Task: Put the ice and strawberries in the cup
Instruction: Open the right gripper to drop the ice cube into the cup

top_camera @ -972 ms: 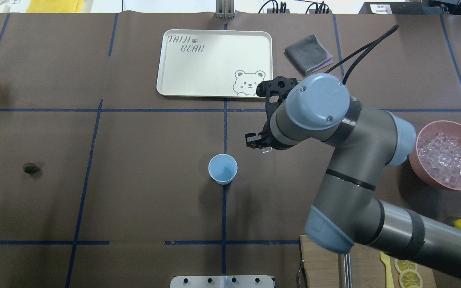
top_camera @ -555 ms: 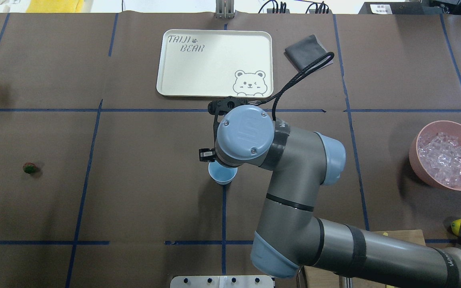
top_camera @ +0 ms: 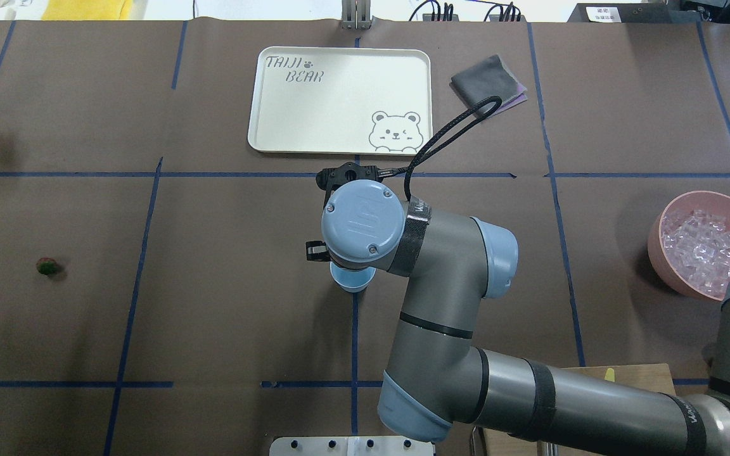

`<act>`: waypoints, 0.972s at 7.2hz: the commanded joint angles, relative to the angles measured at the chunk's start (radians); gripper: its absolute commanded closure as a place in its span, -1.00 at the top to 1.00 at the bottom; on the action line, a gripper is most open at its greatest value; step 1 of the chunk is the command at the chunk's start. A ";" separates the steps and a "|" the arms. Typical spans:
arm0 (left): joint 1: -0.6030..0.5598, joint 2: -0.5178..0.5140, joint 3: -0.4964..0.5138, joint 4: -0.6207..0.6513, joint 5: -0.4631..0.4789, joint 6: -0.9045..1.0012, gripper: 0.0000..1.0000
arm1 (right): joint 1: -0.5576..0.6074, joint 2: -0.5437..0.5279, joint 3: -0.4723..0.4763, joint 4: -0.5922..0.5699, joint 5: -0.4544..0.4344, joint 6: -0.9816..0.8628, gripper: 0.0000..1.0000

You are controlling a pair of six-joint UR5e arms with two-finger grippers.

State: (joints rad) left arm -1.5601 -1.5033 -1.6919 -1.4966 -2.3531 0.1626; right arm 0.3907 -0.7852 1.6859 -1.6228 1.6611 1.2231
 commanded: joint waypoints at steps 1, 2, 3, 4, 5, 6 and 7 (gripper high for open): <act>0.000 0.000 0.000 0.001 0.000 0.000 1.00 | -0.001 -0.006 0.011 0.000 0.003 -0.002 0.96; 0.000 -0.003 0.000 0.001 0.000 0.000 1.00 | -0.001 -0.003 0.011 0.000 0.008 -0.004 0.96; 0.000 -0.003 0.000 0.001 0.000 0.000 1.00 | 0.000 -0.008 0.023 -0.002 0.011 -0.004 0.96; 0.000 -0.003 0.000 0.001 0.000 0.000 1.00 | 0.002 -0.029 0.053 -0.008 0.016 -0.017 0.97; 0.000 -0.002 0.000 0.001 0.000 0.000 1.00 | 0.042 -0.060 0.113 -0.046 0.043 -0.057 0.97; 0.000 -0.003 0.000 0.001 0.000 0.000 1.00 | 0.094 -0.107 0.177 -0.072 0.099 -0.150 0.97; 0.000 -0.003 0.000 0.001 0.000 0.000 1.00 | 0.158 -0.179 0.239 -0.071 0.147 -0.233 0.97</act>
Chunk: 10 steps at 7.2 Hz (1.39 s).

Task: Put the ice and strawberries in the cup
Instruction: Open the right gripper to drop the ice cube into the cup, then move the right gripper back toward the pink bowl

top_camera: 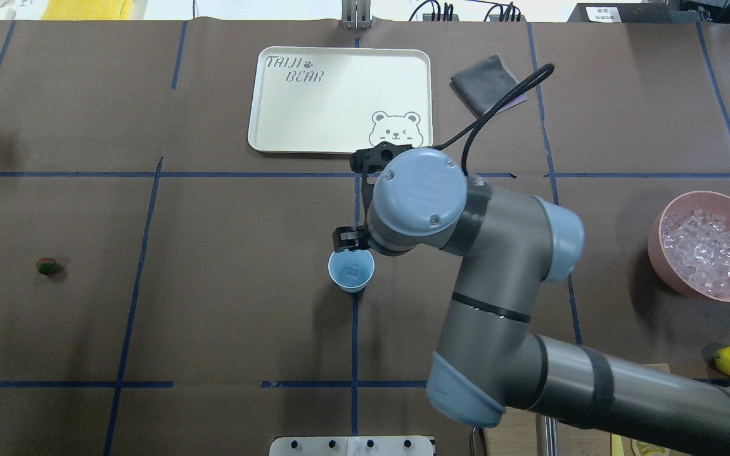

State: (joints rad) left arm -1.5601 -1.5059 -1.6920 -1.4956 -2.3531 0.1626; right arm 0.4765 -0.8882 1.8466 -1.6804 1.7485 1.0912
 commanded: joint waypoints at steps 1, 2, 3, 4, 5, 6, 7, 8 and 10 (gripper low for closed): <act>0.000 0.000 0.000 0.000 0.000 0.000 1.00 | 0.142 -0.134 0.121 -0.015 0.112 -0.210 0.97; 0.000 0.000 0.000 0.000 0.000 0.000 1.00 | 0.218 -0.214 0.155 -0.010 0.182 -0.334 0.97; 0.000 0.000 0.000 0.000 0.000 0.000 1.00 | 0.271 -0.300 0.190 -0.006 0.213 -0.431 0.97; 0.000 0.001 0.000 -0.002 0.000 0.000 1.00 | 0.340 -0.407 0.224 0.001 0.224 -0.573 0.97; 0.000 0.000 0.000 -0.002 0.000 0.000 1.00 | 0.422 -0.492 0.232 0.001 0.277 -0.723 0.97; 0.000 0.000 0.000 -0.002 0.000 0.000 1.00 | 0.498 -0.544 0.230 0.001 0.349 -0.813 0.98; 0.000 0.000 0.000 -0.002 -0.002 0.000 1.00 | 0.573 -0.601 0.226 0.001 0.406 -0.920 0.98; 0.000 0.000 0.000 -0.002 -0.002 0.000 1.00 | 0.620 -0.644 0.221 0.001 0.431 -0.988 0.98; 0.000 -0.002 0.000 -0.002 0.000 0.000 1.00 | 0.651 -0.696 0.214 0.001 0.431 -1.075 0.98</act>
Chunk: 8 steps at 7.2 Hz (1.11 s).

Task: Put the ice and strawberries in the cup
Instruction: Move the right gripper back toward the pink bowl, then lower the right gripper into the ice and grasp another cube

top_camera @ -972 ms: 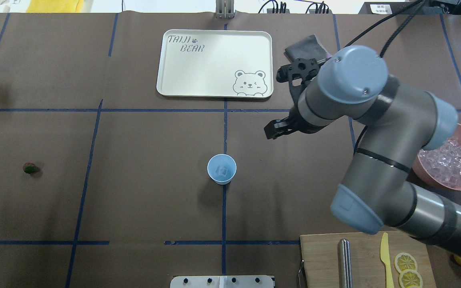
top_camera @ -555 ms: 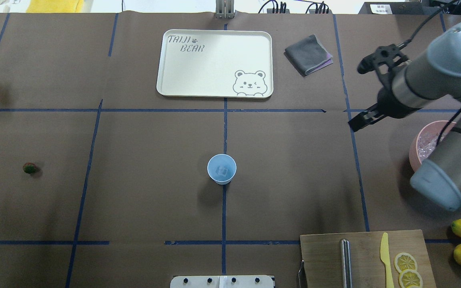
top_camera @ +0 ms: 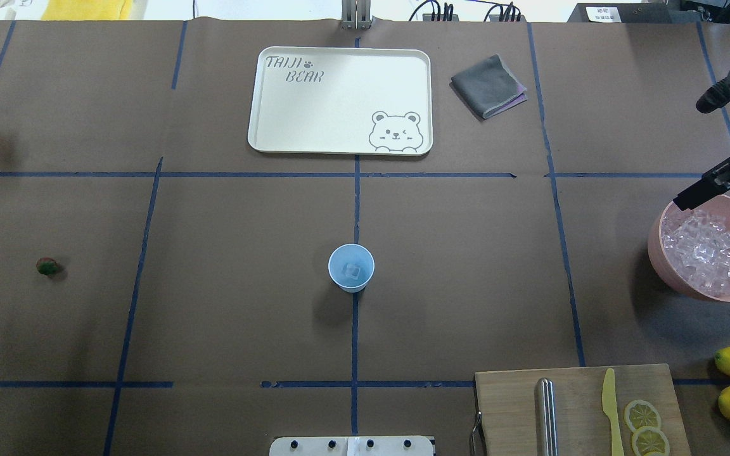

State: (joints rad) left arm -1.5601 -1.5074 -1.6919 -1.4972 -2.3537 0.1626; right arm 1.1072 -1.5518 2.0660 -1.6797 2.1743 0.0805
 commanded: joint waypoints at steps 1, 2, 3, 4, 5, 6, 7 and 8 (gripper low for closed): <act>0.000 -0.001 -0.002 0.000 -0.001 0.000 1.00 | 0.020 -0.034 -0.010 0.000 0.005 -0.132 0.98; 0.000 -0.001 -0.002 0.000 -0.001 0.000 1.00 | 0.020 -0.048 -0.018 0.000 0.004 -0.204 0.98; 0.000 -0.001 -0.002 0.000 -0.001 0.000 1.00 | 0.020 -0.051 -0.029 0.000 0.005 -0.288 0.98; 0.000 -0.001 -0.002 0.000 -0.001 0.000 1.00 | 0.019 -0.051 -0.039 0.002 0.005 -0.353 0.98; 0.000 -0.001 -0.002 0.000 -0.001 0.000 1.00 | 0.019 -0.048 -0.056 0.000 0.005 -0.431 0.97; 0.000 -0.001 0.000 0.000 0.001 0.000 1.00 | 0.017 -0.048 -0.061 0.002 0.005 -0.447 0.97; 0.000 -0.001 0.000 0.000 0.001 0.000 1.00 | 0.005 -0.050 -0.067 0.003 0.005 -0.450 0.96; 0.000 -0.001 0.000 0.000 0.001 0.000 1.00 | -0.003 -0.085 -0.113 0.117 0.008 -0.441 0.96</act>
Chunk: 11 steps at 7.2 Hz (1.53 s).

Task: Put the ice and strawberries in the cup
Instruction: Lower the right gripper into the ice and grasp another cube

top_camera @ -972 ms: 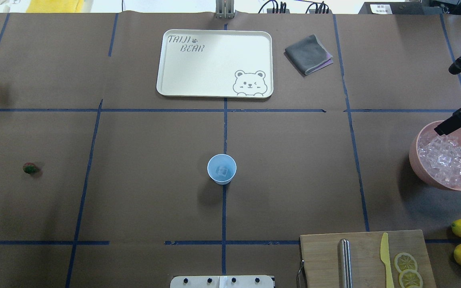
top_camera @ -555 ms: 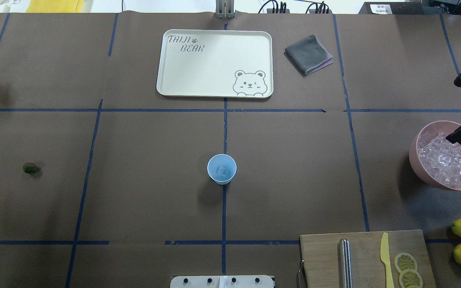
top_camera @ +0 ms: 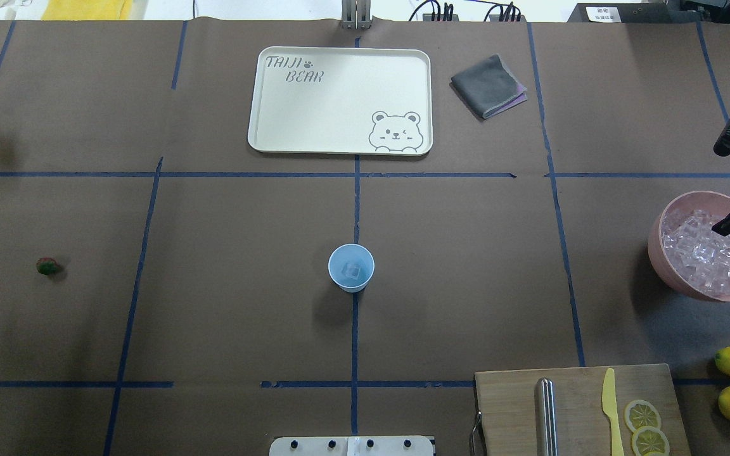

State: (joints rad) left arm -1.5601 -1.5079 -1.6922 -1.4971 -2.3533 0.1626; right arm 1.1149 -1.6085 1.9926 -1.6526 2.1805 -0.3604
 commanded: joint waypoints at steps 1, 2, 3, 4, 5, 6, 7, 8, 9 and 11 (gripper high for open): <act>0.000 0.000 0.000 0.000 0.000 0.000 1.00 | -0.010 -0.054 -0.110 0.246 0.024 0.035 0.96; 0.000 0.000 0.000 0.000 0.000 0.000 1.00 | -0.020 -0.059 -0.141 0.319 0.056 0.146 0.96; 0.002 0.000 0.000 0.000 0.000 0.000 1.00 | -0.035 -0.065 -0.140 0.350 0.058 0.199 0.92; 0.003 0.000 0.000 0.000 0.000 0.000 1.00 | -0.059 -0.083 -0.140 0.381 0.058 0.216 0.90; 0.003 0.000 0.000 0.000 0.000 0.000 1.00 | -0.067 -0.085 -0.133 0.384 0.058 0.225 0.86; 0.003 0.000 0.000 0.000 -0.001 0.000 1.00 | -0.073 -0.091 -0.132 0.386 0.058 0.222 0.80; 0.003 0.000 0.000 0.000 -0.001 0.000 1.00 | -0.085 -0.093 -0.132 0.386 0.056 0.209 0.77; 0.003 0.000 0.000 0.000 0.000 0.000 1.00 | -0.092 -0.096 -0.132 0.386 0.055 0.201 0.76; 0.003 0.000 -0.001 0.000 -0.001 0.000 1.00 | -0.104 -0.100 -0.132 0.384 0.051 0.201 0.70; 0.003 0.000 -0.001 0.000 -0.001 0.000 1.00 | -0.107 -0.109 -0.132 0.384 0.045 0.199 0.59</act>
State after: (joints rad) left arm -1.5570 -1.5079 -1.6933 -1.4972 -2.3545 0.1626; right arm 1.0108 -1.7123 1.8607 -1.2684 2.2296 -0.1594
